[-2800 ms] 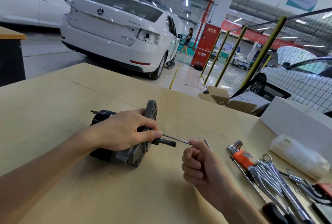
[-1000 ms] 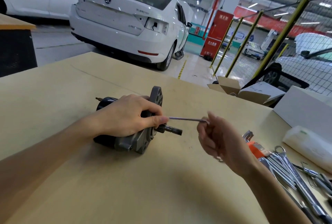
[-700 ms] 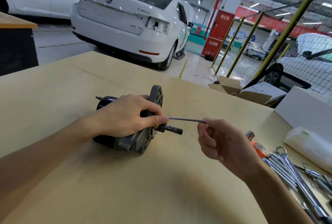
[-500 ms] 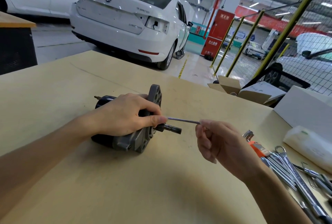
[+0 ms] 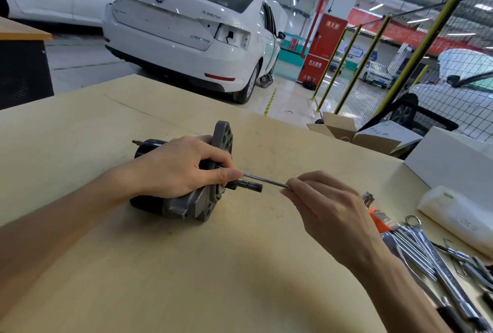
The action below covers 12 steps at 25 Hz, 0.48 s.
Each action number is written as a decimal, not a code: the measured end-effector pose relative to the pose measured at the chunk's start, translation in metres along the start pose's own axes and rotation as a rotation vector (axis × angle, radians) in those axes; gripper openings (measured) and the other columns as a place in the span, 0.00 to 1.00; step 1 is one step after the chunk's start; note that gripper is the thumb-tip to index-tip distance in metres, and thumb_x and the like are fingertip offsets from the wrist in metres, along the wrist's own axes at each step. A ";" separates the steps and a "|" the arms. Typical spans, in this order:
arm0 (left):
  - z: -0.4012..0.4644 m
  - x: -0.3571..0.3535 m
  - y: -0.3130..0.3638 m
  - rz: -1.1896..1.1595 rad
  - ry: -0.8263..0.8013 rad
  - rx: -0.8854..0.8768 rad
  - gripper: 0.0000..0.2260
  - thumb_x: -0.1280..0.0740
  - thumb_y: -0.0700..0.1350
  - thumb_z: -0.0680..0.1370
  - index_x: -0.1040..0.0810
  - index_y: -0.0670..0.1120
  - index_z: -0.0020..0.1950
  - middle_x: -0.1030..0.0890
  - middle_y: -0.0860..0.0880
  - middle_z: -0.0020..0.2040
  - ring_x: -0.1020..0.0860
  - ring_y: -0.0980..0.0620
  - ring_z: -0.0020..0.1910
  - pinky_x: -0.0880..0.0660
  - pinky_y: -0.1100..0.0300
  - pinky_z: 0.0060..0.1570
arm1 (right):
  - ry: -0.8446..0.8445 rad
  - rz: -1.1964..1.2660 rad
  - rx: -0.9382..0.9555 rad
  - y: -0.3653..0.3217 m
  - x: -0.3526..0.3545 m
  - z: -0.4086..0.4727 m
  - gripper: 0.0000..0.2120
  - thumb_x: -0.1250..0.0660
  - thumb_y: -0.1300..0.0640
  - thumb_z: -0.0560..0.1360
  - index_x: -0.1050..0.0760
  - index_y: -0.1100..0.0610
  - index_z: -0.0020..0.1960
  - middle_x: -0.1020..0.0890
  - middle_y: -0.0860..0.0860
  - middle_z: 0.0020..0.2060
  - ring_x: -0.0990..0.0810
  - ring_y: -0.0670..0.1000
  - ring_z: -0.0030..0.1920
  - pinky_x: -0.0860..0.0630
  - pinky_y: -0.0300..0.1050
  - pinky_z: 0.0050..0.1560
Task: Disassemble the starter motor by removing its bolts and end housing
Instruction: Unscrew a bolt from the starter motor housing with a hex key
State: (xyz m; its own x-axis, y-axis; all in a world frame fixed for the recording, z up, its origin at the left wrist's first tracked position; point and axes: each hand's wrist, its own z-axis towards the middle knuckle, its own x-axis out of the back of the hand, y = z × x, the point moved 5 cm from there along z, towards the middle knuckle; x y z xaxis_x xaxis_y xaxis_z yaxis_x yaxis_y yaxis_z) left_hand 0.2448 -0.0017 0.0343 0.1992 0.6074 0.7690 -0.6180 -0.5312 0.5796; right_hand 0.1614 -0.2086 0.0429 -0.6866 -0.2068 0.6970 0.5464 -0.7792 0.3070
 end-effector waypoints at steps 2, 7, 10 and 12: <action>0.000 0.000 0.000 -0.006 0.003 -0.002 0.17 0.41 0.70 0.71 0.18 0.64 0.45 0.25 0.59 0.44 0.25 0.60 0.47 0.28 0.58 0.51 | -0.011 0.063 -0.116 0.005 -0.001 0.000 0.13 0.35 0.53 0.79 0.17 0.61 0.45 0.17 0.51 0.33 0.18 0.53 0.35 0.20 0.52 0.35; 0.000 0.000 0.000 -0.002 0.017 -0.020 0.16 0.40 0.68 0.72 0.18 0.62 0.44 0.25 0.57 0.43 0.24 0.59 0.46 0.27 0.58 0.51 | -0.258 0.516 -0.815 0.019 -0.019 -0.012 0.35 0.49 0.27 0.74 0.20 0.54 0.33 0.22 0.52 0.24 0.25 0.48 0.26 0.24 0.49 0.35; 0.000 0.001 0.000 0.008 0.023 -0.031 0.16 0.40 0.68 0.73 0.17 0.61 0.45 0.25 0.57 0.43 0.24 0.59 0.46 0.27 0.60 0.49 | -0.336 0.993 -1.174 0.013 -0.037 -0.019 0.33 0.42 0.30 0.72 0.26 0.58 0.26 0.32 0.53 0.20 0.34 0.49 0.23 0.34 0.39 0.26; 0.000 0.000 0.000 0.017 0.027 -0.036 0.17 0.40 0.68 0.73 0.17 0.61 0.46 0.25 0.58 0.43 0.24 0.59 0.46 0.28 0.61 0.49 | -0.366 1.251 -1.320 0.004 -0.045 -0.021 0.28 0.37 0.35 0.71 0.28 0.58 0.27 0.37 0.52 0.22 0.40 0.49 0.23 0.41 0.37 0.22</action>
State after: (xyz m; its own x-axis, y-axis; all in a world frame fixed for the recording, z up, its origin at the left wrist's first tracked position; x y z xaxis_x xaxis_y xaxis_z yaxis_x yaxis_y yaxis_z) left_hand 0.2449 -0.0010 0.0342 0.1681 0.6142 0.7711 -0.6483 -0.5204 0.5558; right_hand 0.1846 -0.2152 -0.0010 -0.0046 -0.9720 0.2348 -0.2145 -0.2284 -0.9496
